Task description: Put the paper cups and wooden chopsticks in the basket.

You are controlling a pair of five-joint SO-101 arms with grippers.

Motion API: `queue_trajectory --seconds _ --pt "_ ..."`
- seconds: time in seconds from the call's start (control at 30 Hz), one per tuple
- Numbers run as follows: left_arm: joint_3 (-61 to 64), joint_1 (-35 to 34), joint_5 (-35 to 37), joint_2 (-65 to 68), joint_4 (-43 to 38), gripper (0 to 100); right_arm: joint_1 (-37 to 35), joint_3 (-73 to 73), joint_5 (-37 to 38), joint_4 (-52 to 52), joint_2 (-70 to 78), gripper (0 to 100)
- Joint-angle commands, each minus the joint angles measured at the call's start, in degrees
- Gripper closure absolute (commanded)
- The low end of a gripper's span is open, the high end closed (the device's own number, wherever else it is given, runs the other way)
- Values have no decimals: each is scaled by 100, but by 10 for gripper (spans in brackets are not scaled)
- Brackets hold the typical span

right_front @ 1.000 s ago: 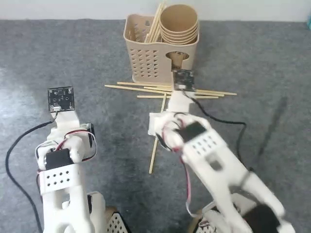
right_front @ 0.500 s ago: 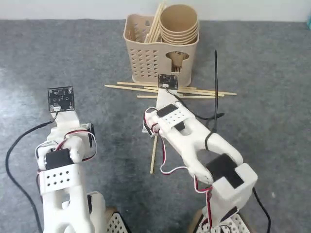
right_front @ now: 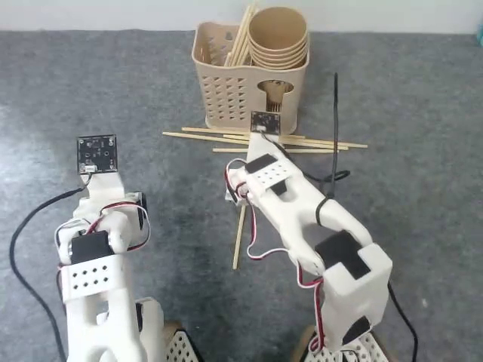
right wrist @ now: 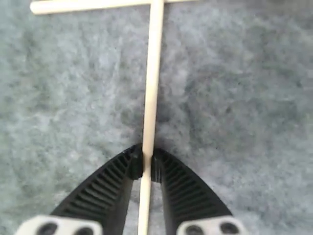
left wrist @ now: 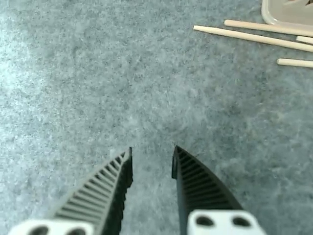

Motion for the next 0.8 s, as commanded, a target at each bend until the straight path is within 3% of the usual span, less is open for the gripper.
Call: queue_trajectory --seconds 0.0,0.17,0.33,0.57,0.77 --pt "-338 26 -62 35 149 873 13 -343 -97 523 -31 991" --pt "-479 62 -62 35 193 873 13 -404 -88 1464 -1103 991" --pt "-1332 202 -62 35 958 873 233 -369 -62 2220 -2870 991" --pt "-2123 1741 -273 193 1960 873 1279 246 369 2246 -5552 991" --pt "-3538 2576 -633 2031 2400 873 2554 1248 976 2299 -7248 991"
